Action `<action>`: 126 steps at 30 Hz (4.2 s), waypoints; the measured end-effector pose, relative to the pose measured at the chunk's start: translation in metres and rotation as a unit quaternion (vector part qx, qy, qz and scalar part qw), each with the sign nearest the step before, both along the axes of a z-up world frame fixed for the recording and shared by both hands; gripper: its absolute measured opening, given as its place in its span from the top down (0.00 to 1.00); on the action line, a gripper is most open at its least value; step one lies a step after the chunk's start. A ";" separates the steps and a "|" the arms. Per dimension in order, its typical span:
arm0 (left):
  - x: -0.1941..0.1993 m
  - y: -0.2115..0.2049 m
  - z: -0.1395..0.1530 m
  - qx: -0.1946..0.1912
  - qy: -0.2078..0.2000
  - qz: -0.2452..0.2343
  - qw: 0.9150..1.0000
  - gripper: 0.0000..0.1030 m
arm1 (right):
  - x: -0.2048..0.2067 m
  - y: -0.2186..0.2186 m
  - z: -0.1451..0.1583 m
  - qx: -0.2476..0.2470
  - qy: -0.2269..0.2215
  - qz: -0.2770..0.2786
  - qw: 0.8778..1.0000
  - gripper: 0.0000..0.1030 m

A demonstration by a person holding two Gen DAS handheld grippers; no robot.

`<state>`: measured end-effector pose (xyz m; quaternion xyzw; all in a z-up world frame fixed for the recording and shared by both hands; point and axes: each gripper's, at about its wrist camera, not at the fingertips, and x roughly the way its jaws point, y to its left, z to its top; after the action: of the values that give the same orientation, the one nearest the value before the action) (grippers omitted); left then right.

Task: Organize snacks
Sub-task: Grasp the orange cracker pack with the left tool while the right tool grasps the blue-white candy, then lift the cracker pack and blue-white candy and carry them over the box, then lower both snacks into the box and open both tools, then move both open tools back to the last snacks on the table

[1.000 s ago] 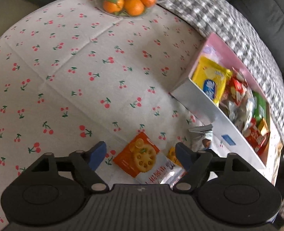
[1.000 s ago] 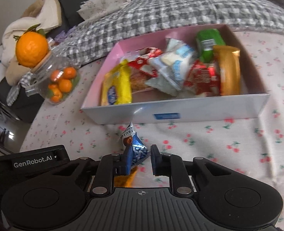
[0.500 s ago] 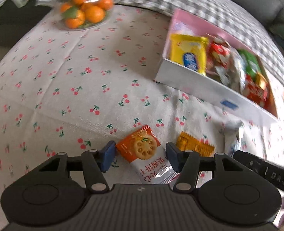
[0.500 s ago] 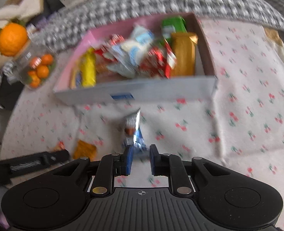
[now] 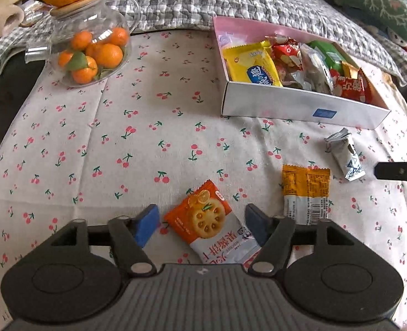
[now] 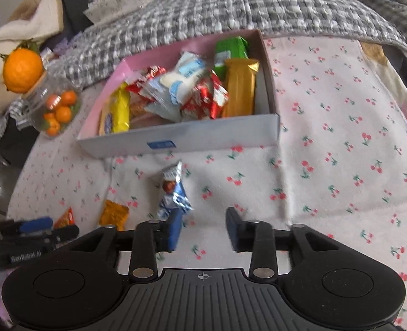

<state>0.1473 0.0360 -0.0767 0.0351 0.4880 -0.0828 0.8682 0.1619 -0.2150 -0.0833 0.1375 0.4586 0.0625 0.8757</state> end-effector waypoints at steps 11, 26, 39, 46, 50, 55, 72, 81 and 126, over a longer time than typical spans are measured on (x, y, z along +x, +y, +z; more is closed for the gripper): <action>-0.002 -0.010 -0.009 0.012 0.019 0.056 0.998 0.26 | 0.021 0.045 -0.013 -0.033 -0.019 0.003 0.999 0.48; -0.007 -0.009 -0.001 0.002 0.015 0.021 1.000 0.65 | 0.017 0.043 -0.009 -0.043 0.009 0.001 0.999 0.76; -0.008 -0.007 0.020 -0.047 -0.004 0.037 0.998 0.65 | 0.003 0.004 0.011 0.061 0.027 -0.061 0.996 0.76; 0.008 -0.023 0.040 -0.047 -0.029 0.027 0.998 0.65 | 0.014 -0.002 0.022 0.079 0.027 -0.089 0.992 0.76; 0.027 -0.032 0.053 -0.041 -0.046 0.019 0.998 0.65 | 0.027 -0.011 0.030 0.097 0.018 -0.101 0.990 0.76; 0.056 -0.043 0.063 -0.050 -0.051 0.009 0.997 0.65 | 0.049 -0.025 0.039 0.121 -0.003 -0.120 0.985 0.76; 0.158 -0.081 0.049 -0.055 -0.090 -0.034 0.994 0.65 | 0.148 -0.034 0.031 0.131 -0.084 -0.106 0.982 0.75; 0.176 -0.089 0.038 -0.066 -0.109 -0.031 0.991 0.62 | 0.165 -0.040 0.023 0.152 -0.094 -0.106 0.978 0.67; 0.005 -0.053 0.071 0.031 -0.096 -0.045 0.994 0.06 | -0.012 -0.003 0.081 0.059 -0.051 -0.077 0.994 0.22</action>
<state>0.1523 -0.0172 -0.0056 0.0912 0.4024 -0.1028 0.9051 0.1498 -0.2179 -0.0020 0.2201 0.3973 0.0290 0.8904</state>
